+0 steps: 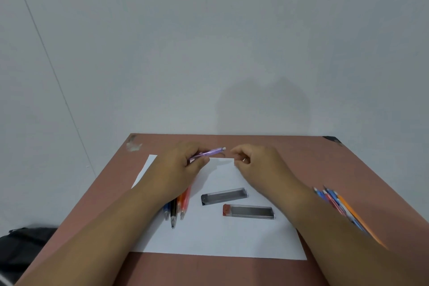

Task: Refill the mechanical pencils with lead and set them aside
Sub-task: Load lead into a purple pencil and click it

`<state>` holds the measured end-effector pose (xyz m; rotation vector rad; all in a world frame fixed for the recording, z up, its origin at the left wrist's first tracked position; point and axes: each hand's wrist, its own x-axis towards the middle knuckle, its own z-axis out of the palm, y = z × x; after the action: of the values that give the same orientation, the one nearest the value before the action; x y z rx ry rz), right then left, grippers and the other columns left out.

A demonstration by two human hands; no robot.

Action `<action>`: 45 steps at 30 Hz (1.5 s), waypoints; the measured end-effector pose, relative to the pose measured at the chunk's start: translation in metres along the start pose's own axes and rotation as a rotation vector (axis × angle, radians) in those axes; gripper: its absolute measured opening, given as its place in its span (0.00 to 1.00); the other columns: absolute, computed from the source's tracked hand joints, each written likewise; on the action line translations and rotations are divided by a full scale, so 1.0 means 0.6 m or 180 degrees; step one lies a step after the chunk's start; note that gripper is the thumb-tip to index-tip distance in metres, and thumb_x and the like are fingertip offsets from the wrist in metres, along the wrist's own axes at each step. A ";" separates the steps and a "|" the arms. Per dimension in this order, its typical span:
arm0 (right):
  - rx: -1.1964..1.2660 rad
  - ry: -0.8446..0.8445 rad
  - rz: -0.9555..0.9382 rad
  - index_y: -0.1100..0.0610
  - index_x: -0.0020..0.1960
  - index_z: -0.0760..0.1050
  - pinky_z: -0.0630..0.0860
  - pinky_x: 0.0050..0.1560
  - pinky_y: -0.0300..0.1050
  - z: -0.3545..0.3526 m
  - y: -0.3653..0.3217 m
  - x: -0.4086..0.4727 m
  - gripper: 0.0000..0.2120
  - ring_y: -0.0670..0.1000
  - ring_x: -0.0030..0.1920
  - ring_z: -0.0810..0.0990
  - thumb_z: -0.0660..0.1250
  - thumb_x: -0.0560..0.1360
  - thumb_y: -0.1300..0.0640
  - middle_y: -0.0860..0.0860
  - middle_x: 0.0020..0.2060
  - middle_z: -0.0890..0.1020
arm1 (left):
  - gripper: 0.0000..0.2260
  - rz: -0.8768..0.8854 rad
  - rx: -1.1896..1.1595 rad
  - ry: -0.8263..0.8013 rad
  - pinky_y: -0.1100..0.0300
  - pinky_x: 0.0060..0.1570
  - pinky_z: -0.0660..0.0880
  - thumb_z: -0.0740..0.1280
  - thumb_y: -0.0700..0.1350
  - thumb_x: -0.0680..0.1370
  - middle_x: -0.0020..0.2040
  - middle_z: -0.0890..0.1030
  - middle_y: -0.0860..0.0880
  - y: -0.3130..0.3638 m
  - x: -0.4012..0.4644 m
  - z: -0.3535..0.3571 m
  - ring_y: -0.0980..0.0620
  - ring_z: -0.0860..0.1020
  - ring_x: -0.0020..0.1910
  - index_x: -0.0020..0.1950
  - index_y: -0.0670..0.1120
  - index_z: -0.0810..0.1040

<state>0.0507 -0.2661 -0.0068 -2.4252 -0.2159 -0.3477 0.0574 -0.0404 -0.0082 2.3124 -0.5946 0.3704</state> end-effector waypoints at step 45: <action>0.0390 0.0473 0.0836 0.52 0.43 0.81 0.74 0.36 0.41 -0.020 0.014 0.005 0.09 0.48 0.41 0.80 0.66 0.80 0.61 0.48 0.41 0.82 | 0.12 -0.0291 0.0432 0.0339 0.66 0.61 0.64 0.70 0.51 0.79 0.59 0.76 0.65 0.001 0.002 -0.001 0.61 0.71 0.65 0.63 0.58 0.80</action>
<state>0.0530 -0.2799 -0.0024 -2.2598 0.1422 -0.3811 0.0582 -0.0407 -0.0069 2.4217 -0.4212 0.5004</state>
